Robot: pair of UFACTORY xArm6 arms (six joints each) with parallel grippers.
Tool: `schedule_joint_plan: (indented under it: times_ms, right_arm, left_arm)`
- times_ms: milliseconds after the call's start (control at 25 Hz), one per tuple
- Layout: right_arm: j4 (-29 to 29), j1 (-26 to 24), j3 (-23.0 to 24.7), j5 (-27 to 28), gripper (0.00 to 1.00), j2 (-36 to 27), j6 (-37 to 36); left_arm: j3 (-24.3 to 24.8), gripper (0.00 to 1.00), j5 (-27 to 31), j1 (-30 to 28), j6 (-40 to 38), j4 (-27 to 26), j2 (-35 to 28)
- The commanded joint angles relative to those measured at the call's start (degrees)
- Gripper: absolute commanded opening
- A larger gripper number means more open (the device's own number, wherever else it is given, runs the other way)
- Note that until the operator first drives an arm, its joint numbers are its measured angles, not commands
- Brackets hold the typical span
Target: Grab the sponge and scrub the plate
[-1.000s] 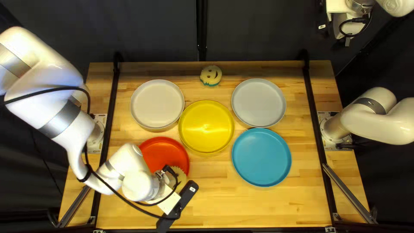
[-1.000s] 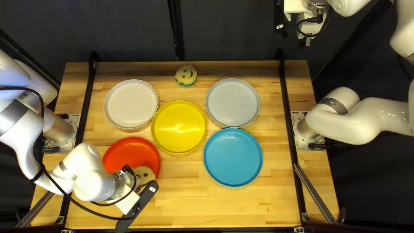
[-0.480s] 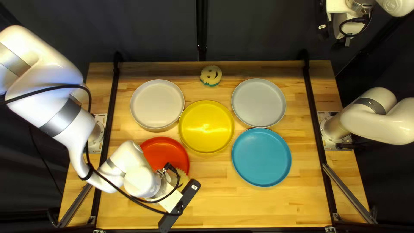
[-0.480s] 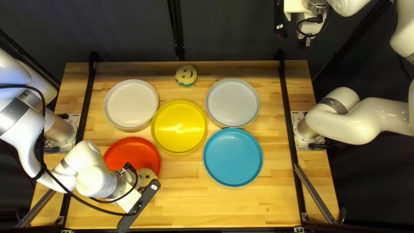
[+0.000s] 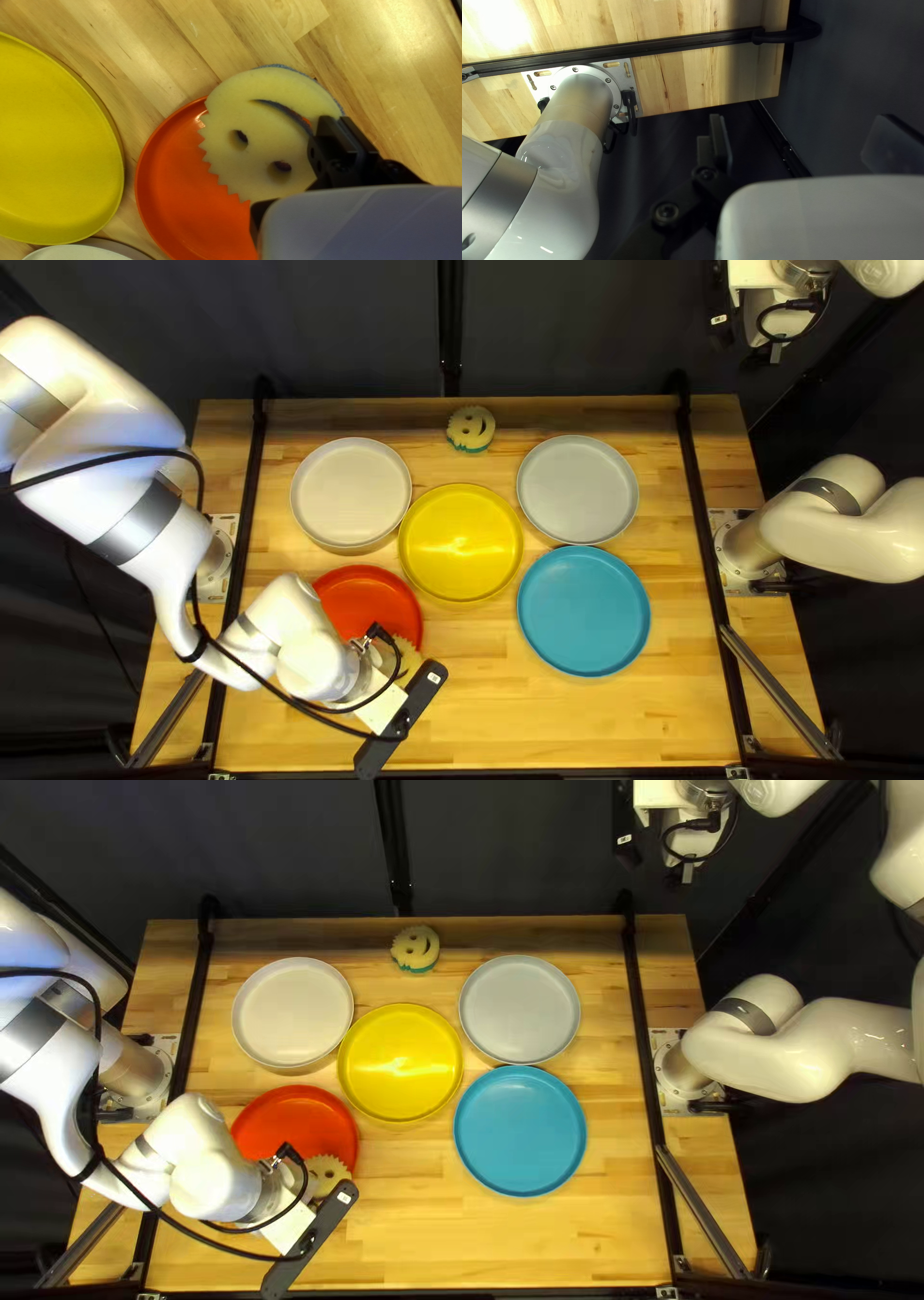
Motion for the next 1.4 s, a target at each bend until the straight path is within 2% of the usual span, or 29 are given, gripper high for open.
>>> schedule_joint_plan:
  times_ms: [40, 400, 760, 1400]
  right_arm:
    - [0.0, 0.0, 0.0, 0.0, 1.0, 0.0, 0.0]
    - [0.0, 0.0, 0.0, 0.0, 1.0, 0.0, 0.0]
    - [0.0, 0.0, 0.0, 0.0, 1.0, 0.0, 0.0]
    - [0.0, 0.0, 0.0, 0.0, 1.0, 0.0, 0.0]
  left_arm:
    - [1.47, 0.0, -0.66, -0.35, -0.79, 0.73, -0.8]
    - [3.91, 0.0, 1.38, 0.0, -1.76, 1.4, -3.37]
    - [4.75, 0.0, -1.21, -0.49, -1.02, -1.16, -0.07]
    - [9.76, 0.0, -5.02, 9.93, 12.04, -5.78, -2.26]
